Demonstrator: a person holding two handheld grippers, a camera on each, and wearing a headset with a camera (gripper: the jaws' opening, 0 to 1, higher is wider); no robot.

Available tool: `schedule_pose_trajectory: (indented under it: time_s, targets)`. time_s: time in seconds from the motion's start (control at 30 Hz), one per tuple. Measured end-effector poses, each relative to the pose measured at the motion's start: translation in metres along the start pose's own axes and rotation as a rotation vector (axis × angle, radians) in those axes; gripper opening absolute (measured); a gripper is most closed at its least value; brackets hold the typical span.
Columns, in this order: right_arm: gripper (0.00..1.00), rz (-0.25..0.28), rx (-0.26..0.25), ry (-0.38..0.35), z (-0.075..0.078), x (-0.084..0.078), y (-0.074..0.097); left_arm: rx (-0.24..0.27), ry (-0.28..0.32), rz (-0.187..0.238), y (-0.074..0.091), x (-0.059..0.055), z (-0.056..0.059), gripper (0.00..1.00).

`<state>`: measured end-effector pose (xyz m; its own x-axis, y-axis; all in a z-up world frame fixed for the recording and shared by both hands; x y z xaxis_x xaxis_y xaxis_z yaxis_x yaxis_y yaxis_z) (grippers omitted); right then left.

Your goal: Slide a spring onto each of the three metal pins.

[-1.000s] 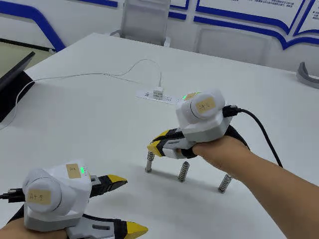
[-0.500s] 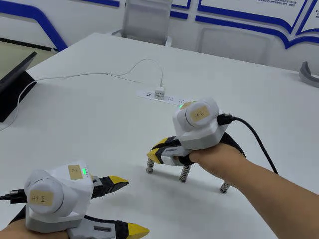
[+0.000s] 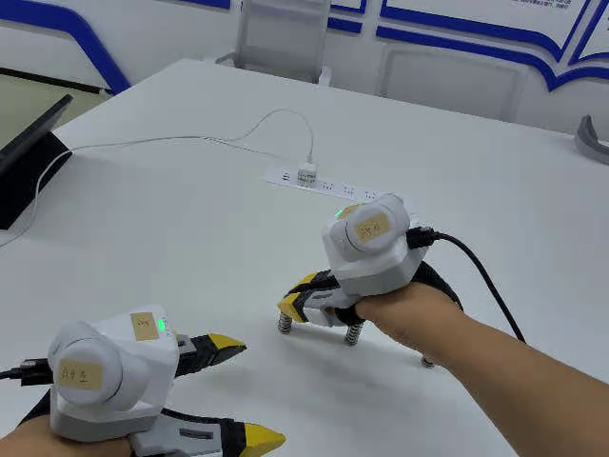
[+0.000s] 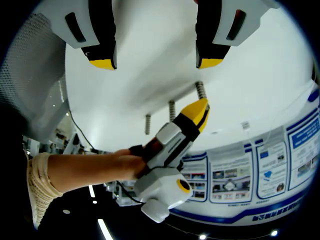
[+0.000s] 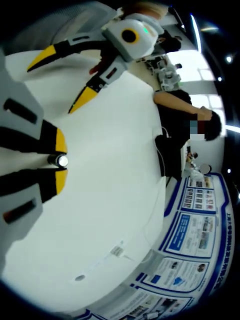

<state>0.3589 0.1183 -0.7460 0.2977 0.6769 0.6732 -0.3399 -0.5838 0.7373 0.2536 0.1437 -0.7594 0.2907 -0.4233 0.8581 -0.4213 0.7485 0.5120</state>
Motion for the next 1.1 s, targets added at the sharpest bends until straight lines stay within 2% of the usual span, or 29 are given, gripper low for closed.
schedule_pose_trajectory:
  time_s: [0.63,1.1]
  targets:
    - [0.16,0.004,-0.003,0.002,-0.001,0.000,0.002,0.006,-0.002,0.002,0.000,0.002,-0.002,0.65]
    - [0.19,0.048,-0.024,-0.009,-0.004,0.000,0.023,0.022,-0.012,0.012,0.002,0.010,-0.007,0.67]
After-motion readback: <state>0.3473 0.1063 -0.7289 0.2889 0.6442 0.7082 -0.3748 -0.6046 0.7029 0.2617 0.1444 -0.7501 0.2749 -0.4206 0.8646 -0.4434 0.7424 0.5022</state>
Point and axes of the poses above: the centre of the closed fingertips' face, and the gripper's own axes: y roughly backward along the fingers, z roughly to its right, x roughly out of its top, the point moved 2 cm from there along y, roughly backward along the fingers, and after that the axes turned 6 degrees about -z, right-handed, at the moved point
